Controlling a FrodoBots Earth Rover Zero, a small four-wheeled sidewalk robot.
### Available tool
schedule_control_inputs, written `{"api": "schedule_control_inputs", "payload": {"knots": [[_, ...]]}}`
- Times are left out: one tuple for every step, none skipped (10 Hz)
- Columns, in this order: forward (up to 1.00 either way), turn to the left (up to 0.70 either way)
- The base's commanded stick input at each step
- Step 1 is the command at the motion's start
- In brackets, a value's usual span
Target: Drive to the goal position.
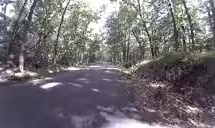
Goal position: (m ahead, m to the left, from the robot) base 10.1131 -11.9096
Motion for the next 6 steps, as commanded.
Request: {"api": "schedule_control_inputs", "payload": {"knots": [[0.70,0.00],[0.70,0.00],[0.70,0.00],[0.70,0.00],[0.70,0.00],[0.70,0.00]]}}
